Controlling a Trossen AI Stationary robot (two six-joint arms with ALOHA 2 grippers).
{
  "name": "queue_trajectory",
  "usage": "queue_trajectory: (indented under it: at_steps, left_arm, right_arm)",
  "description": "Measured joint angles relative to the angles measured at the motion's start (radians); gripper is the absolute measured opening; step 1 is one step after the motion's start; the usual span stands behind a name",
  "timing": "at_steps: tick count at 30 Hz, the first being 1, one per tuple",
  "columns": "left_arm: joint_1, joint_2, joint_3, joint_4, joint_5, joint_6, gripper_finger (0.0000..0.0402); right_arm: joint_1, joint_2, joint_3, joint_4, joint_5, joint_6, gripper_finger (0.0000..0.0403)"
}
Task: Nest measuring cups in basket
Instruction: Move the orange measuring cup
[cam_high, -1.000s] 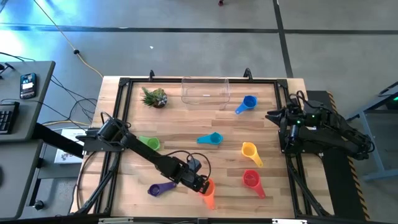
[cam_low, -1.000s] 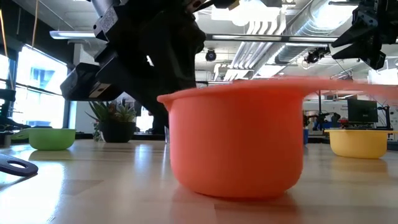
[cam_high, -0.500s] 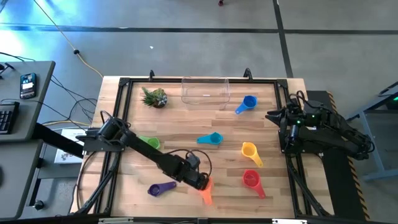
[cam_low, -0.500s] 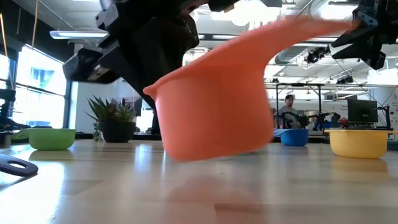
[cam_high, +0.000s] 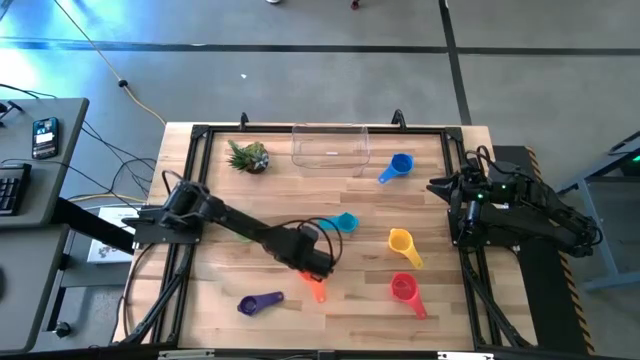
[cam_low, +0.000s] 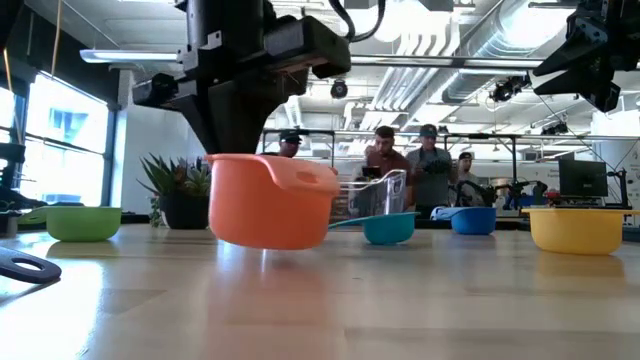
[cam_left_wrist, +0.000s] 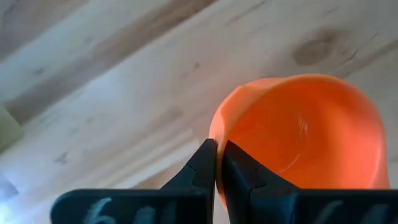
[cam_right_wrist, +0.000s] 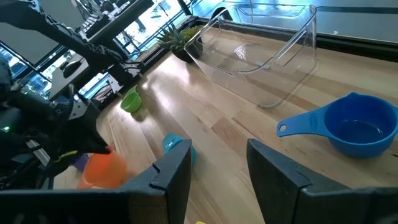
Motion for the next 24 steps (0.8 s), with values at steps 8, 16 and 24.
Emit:
queue_trajectory:
  at_steps: [8, 16, 24]
  left_arm:
    - [0.058, 0.000, 0.000, 0.001, 0.002, 0.092, 0.0005]
    - [0.103, 0.000, 0.000, 0.007, 0.005, 0.110, 0.0020]
    - [0.119, 0.000, 0.000, 0.008, 0.024, 0.110, 0.0036]
  right_arm:
    - [0.000, 0.000, 0.000, 0.000, 0.000, 0.000, 0.0145]
    - [0.000, 0.000, 0.000, 0.000, 0.000, 0.000, 0.0145]
    - [0.000, 0.000, 0.000, 0.000, 0.000, 0.000, 0.0145]
